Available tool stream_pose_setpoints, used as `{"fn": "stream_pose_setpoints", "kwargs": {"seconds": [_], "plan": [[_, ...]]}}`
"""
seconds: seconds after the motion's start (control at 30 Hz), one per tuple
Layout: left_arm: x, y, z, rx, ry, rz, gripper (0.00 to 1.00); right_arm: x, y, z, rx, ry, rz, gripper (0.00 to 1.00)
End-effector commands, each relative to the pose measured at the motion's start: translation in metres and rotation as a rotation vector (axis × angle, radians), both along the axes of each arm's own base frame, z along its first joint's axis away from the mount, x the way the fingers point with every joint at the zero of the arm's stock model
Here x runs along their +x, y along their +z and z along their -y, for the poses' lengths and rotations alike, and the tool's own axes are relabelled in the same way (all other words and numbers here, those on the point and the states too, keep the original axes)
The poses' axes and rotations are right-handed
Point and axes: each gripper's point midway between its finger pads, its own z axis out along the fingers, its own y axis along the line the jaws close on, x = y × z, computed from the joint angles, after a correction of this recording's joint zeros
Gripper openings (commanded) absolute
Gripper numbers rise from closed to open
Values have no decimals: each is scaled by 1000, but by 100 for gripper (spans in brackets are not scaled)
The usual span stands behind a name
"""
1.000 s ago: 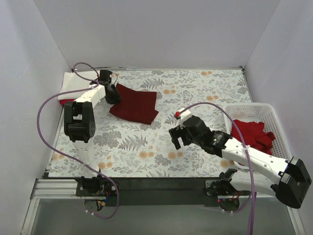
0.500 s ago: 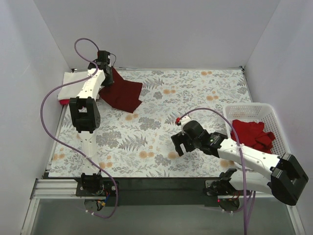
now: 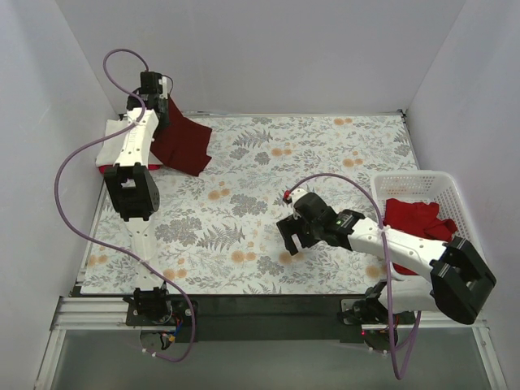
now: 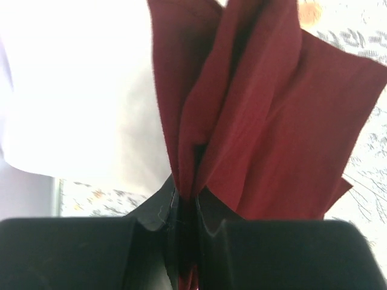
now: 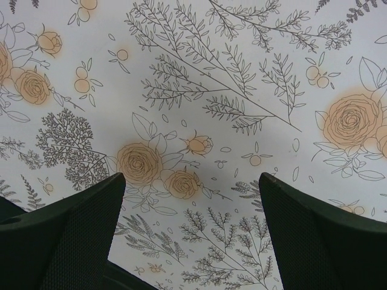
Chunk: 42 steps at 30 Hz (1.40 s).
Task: Fold and stack the t-shirts
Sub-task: Neatly place the folded tshirt to the corner
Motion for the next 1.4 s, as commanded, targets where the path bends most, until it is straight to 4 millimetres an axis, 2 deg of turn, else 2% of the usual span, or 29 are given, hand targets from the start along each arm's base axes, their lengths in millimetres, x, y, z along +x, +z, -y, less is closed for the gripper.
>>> {"fn": "stream_pose_setpoints", "kwargs": {"seconds": [0.0, 0.17, 0.3, 0.4, 0.57, 0.67, 0.83, 0.93, 1.23, 1.33, 1.37], "plan": [[6, 69, -28, 65, -10, 149, 0, 6, 12, -8, 20, -8, -1, 97], [11, 81, -40, 65, -12, 192, 0, 5, 7, -8, -4, -16, -28, 97], [7, 78, -58, 127, 21, 163, 0, 4, 4, -9, -19, -14, -50, 97], [5, 88, -65, 159, 12, 172, 0, 2, -1, -8, -31, -11, -67, 97], [14, 105, -70, 187, 5, 230, 0, 4, -1, -12, -38, -7, -81, 97], [15, 109, -76, 209, 33, 241, 0, 2, -3, -12, -43, -4, -92, 96], [17, 127, -78, 212, 43, 298, 0, 1, -5, -11, -51, -4, -103, 96], [17, 127, -81, 222, 48, 298, 0, 2, -3, -12, -51, -5, -97, 96], [16, 132, -110, 297, 95, 306, 0, 0, -9, -7, -77, -4, -106, 96], [16, 120, -120, 317, 121, 285, 0, -1, -10, -8, -74, 2, -116, 96], [17, 109, -124, 327, 129, 266, 0, -1, -10, -8, -76, 2, -117, 95]]}}
